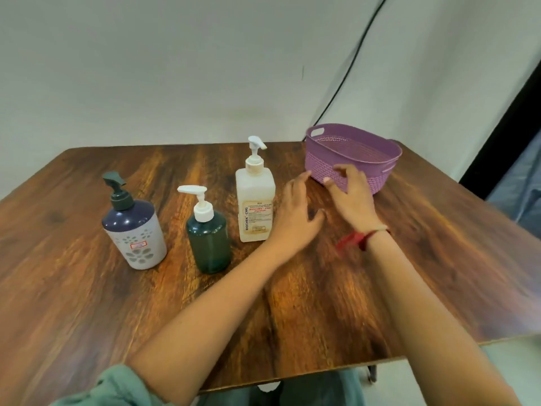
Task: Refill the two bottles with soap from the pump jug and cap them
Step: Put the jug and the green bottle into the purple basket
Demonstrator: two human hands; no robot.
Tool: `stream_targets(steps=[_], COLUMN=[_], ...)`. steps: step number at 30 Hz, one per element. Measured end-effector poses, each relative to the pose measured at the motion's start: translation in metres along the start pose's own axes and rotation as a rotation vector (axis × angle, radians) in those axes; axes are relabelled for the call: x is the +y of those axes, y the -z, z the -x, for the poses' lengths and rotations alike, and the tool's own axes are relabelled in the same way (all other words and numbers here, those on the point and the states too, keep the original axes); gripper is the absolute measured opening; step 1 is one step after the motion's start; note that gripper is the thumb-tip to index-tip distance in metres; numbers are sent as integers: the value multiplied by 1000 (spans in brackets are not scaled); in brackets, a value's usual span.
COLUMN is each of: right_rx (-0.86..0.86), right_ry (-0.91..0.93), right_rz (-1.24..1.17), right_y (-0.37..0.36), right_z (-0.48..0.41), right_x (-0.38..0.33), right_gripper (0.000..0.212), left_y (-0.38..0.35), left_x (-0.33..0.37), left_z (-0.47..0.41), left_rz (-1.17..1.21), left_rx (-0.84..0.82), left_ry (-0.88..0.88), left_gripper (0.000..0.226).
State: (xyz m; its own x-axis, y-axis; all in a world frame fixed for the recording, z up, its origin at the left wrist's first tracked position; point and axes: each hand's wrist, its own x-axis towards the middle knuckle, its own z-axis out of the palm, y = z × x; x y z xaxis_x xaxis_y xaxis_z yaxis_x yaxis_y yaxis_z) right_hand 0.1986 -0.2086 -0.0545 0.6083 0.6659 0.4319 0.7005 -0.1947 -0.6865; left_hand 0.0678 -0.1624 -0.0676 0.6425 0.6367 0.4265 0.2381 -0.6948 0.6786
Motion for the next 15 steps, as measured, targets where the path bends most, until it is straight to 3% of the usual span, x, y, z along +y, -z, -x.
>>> stream_targets(steps=[4,8,11,15], right_rx=[49,-85,-168,-154], right_ry=[22,-37,-91,-41], right_rz=[430,779,900,880], right_y=[-1,2,5,6], right_z=[-49,-82,-92,-92], right_x=[8,24,32,36], right_gripper=[55,67,53,28], left_y=[-9,-17,-21,-27], left_x=[-10,-15,-16,-21], left_z=[-30,-47,-51,-49], left_rz=[-46,-57,-38,-23], left_rx=[-39,-92,-94,-137], left_ry=[77,139,145,147], left_gripper=[77,78,75,71])
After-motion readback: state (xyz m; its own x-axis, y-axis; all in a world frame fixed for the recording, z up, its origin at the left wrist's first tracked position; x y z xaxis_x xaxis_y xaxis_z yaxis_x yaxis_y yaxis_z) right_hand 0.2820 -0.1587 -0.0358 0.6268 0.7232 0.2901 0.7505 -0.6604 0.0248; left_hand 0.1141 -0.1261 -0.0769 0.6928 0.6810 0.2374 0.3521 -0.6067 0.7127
